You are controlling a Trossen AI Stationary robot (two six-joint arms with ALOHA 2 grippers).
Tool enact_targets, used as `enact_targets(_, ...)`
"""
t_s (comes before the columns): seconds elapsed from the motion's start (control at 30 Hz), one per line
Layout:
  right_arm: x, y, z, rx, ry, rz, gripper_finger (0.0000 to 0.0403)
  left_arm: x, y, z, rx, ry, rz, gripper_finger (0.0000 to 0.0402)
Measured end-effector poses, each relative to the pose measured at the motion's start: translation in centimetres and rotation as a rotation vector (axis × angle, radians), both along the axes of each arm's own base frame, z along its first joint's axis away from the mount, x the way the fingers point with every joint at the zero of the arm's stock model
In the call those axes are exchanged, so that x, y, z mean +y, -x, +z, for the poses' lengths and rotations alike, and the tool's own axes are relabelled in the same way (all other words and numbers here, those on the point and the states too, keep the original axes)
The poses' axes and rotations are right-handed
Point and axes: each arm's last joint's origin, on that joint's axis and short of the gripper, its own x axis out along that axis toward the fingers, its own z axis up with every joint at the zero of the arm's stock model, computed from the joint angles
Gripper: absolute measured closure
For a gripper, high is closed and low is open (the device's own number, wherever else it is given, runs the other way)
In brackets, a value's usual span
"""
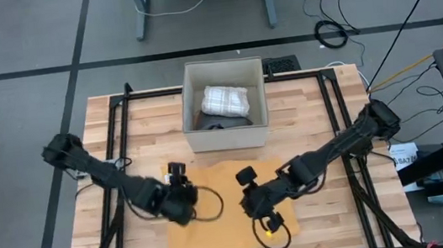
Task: Fold towel
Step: Fold the orange towel
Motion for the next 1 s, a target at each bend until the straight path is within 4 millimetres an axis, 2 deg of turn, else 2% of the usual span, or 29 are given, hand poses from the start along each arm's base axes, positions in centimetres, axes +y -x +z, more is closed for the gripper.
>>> enact_targets(0.17, 1.5, 1.1, -1.0, 0.123, -0.057, -0.016, 0.0291, 4.0, 1.6, -1.9, 0.024, 0.119, 0.076, 0.0239)
enact_targets(0.37, 3.6, 2.0, -3.9, 0.167, -0.099, -0.043, 0.0291, 8.0, 3.0, -3.5, 0.039, 0.256, 0.184, 0.0239)
enact_targets(0.57, 5.1, 2.5, -8.6, 0.124, -0.200, -0.067, 0.0291, 10.8, 2.9, -4.3, 0.017, 0.399, 0.186, 0.0239)
enact_targets(0.7, 5.2, 3.1, -11.5, 0.115, -0.262, -0.108, 0.0291, 12.7, 2.7, -4.5, 0.008, 0.416, 0.186, 0.0239)
enact_targets(0.9, 4.8, 4.2, -13.6, 0.132, -0.324, -0.173, 0.0291, 15.0, 2.8, -4.4, 0.009, 0.557, 0.172, 0.0239)
enact_targets(1.0, 5.3, 4.8, -13.9, 0.143, -0.326, -0.164, 0.0291, 15.6, 3.0, -4.5, 0.015, 0.610, 0.190, 0.0239)
